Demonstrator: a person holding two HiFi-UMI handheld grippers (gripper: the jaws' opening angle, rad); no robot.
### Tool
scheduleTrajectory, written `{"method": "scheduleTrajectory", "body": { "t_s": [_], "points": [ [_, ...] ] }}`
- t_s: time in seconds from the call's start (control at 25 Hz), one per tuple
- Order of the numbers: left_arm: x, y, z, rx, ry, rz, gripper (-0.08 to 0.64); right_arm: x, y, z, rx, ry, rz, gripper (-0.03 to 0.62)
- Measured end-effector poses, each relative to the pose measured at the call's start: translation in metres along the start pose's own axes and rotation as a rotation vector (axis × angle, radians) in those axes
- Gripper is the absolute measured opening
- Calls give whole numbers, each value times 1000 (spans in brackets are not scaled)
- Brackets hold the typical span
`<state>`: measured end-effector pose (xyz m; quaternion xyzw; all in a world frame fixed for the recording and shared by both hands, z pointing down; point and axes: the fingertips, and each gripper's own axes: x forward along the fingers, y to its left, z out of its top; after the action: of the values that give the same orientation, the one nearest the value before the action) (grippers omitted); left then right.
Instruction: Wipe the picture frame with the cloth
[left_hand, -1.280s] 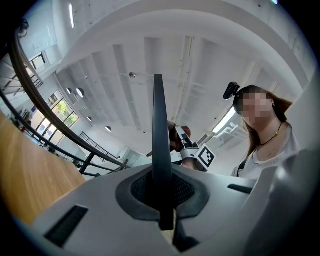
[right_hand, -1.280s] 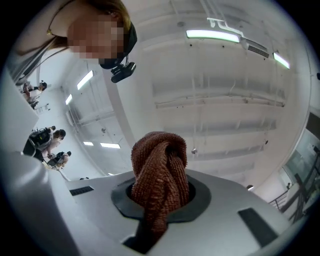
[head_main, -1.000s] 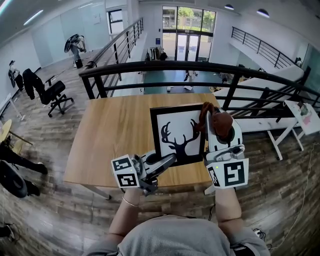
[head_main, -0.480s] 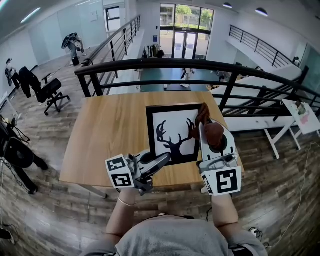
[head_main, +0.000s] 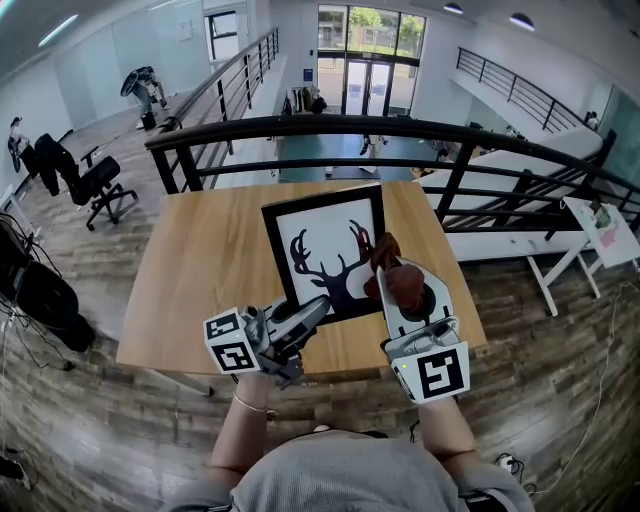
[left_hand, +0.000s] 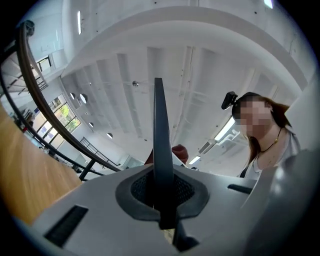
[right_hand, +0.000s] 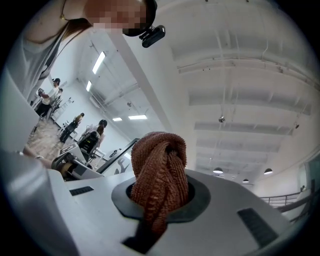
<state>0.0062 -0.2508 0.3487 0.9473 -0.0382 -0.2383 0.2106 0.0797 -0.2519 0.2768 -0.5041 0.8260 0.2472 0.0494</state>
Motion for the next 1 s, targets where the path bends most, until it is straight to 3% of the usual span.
{"method": "scheduleTrajectory", "body": {
  "t_s": [0.12,0.28,0.64,1.0],
  "points": [
    [0,-1,0,27,14,14,15,0,2,4,40,-23,-2,46],
    [1,-1,2,15,-9,13,15,-13,8,-17,0,52,47,46],
    [-9,20,-14,-38,4,56,15,-28,24,-65,91,157,74,46],
    [-11,29,-18,-64,3,76,15,-39,35,-87,107,216,107,46]
  ]
}}
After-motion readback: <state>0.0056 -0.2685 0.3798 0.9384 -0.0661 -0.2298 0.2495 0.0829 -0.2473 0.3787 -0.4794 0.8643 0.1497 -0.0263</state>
